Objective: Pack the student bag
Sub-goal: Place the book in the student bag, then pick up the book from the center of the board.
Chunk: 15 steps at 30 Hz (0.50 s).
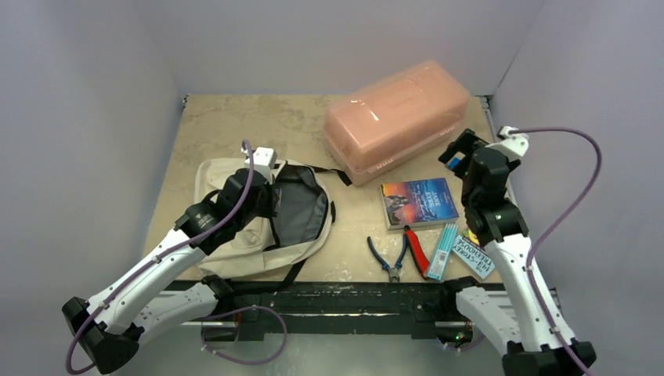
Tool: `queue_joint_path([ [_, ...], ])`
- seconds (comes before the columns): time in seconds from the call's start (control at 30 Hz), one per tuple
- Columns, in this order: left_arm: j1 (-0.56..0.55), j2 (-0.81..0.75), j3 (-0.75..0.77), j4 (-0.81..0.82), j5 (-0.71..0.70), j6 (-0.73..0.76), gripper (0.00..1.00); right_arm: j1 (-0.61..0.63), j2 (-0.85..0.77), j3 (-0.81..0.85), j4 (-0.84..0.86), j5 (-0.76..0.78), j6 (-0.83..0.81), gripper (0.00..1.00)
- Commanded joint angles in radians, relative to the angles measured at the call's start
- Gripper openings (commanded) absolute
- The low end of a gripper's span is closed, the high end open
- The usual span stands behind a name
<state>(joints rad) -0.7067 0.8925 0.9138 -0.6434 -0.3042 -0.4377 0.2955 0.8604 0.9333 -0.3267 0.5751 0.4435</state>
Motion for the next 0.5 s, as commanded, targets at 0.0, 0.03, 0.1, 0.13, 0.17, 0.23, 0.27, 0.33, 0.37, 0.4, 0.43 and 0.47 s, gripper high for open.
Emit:
queue_joint_path([
  [0.0,0.005,-0.016,0.005,0.063,0.057,-0.017,0.01,-0.29,0.077,-0.058,-0.058,-0.248,0.158,0.99],
  [0.03,0.005,-0.016,0.004,0.065,0.063,-0.018,0.01,-0.373,0.111,-0.076,-0.07,-0.348,0.177,0.99],
  [0.1,0.005,-0.015,0.005,0.064,0.074,-0.017,0.01,-0.577,0.168,-0.161,-0.044,-0.547,0.195,0.99],
  [0.13,0.006,-0.015,0.007,0.063,0.08,-0.016,0.01,-0.649,0.202,-0.199,-0.017,-0.65,0.209,0.99],
  [0.17,0.004,-0.017,0.008,0.063,0.09,-0.014,0.03,-0.708,0.228,-0.236,0.02,-0.727,0.214,0.98],
  [0.23,0.006,-0.024,0.012,0.06,0.111,-0.007,0.13,-0.76,0.285,-0.271,0.042,-0.812,0.201,0.97],
  [0.27,0.005,-0.029,0.017,0.059,0.122,-0.001,0.2,-0.762,0.313,-0.277,0.056,-0.831,0.181,0.97],
  [0.33,0.004,-0.044,0.028,0.058,0.145,0.008,0.34,-0.762,0.368,-0.29,0.085,-0.862,0.159,0.95],
  [0.37,0.005,-0.054,0.032,0.06,0.155,0.015,0.4,-0.762,0.397,-0.296,0.097,-0.871,0.153,0.94],
  [0.4,0.005,-0.058,0.04,0.062,0.17,0.019,0.46,-0.762,0.424,-0.302,0.114,-0.871,0.139,0.94],
  [0.43,0.005,-0.064,0.049,0.066,0.185,0.026,0.52,-0.763,0.454,-0.305,0.126,-0.874,0.127,0.92],
  [0.47,0.004,-0.067,0.059,0.072,0.206,0.035,0.56,-0.762,0.481,-0.302,0.13,-0.876,0.111,0.89],
])
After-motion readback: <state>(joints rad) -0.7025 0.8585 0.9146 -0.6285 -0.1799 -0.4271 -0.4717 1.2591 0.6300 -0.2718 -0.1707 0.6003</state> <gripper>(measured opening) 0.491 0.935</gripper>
